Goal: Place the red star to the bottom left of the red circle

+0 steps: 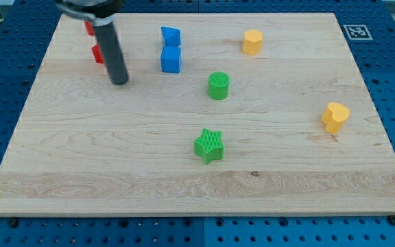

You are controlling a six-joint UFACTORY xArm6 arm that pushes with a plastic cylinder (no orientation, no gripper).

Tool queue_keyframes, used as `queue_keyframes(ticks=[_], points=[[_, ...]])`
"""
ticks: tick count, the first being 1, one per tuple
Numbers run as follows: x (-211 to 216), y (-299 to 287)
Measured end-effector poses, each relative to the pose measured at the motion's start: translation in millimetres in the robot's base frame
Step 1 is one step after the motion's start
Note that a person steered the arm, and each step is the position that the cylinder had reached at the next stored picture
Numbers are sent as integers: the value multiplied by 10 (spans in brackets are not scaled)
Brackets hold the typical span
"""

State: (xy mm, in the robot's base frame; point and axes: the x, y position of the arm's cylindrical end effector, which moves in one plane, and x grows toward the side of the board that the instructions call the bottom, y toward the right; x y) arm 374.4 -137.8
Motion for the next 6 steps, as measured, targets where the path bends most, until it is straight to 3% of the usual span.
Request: queue_keyframes(ticks=[2,4,6], points=[[-524,-340],[-725,-706],[-743,-708]])
